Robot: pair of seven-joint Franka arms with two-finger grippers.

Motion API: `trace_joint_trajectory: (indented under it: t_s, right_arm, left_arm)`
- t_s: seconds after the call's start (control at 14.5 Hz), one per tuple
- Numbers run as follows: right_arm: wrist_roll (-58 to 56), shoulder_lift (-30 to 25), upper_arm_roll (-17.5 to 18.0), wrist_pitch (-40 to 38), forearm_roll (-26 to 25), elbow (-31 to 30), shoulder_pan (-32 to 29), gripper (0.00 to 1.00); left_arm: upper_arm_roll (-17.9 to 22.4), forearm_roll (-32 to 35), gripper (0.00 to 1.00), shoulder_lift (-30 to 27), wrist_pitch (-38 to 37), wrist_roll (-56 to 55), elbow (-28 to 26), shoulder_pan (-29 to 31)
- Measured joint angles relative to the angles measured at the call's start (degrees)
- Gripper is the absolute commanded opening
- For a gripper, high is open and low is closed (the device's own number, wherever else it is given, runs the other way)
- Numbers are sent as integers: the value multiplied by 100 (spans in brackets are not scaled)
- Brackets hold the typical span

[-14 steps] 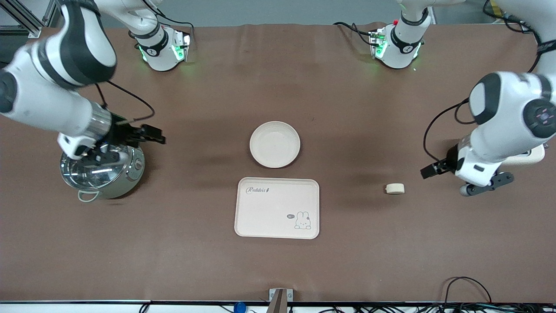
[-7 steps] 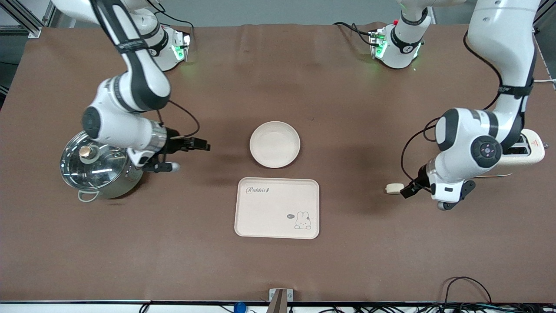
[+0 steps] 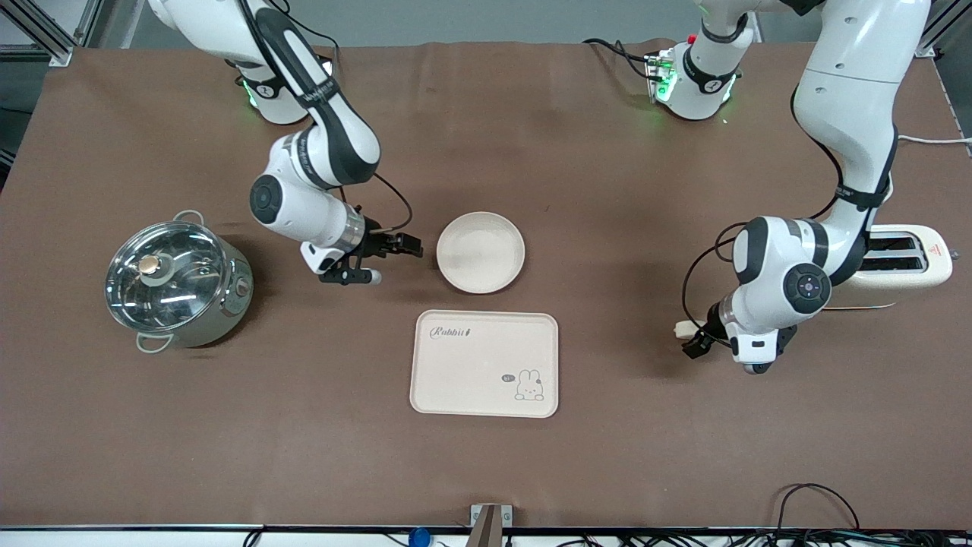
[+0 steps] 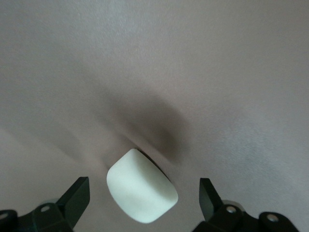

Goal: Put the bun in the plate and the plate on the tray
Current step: 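Grasp the plate rim with the right gripper while the left gripper grasps the bun, then carry the bun with the left gripper over the held plate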

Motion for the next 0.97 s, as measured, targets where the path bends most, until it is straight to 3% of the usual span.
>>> trace_joint_trajectory:
  t_s: [0.21, 0.62, 0.97]
  right_arm:
    - [9, 279, 0, 422, 148, 1, 319, 100]
    - [-132, 396, -4, 423, 150, 3, 520, 100]
    - [-533, 526, -24, 427, 150, 3, 566, 100]
  left_arm:
    - [0, 0, 86, 109, 29, -11, 1, -9]
    - [-1, 0, 48, 226, 165, -17, 17, -19]
    - [-82, 0, 46, 227, 175, -436, 46, -183]
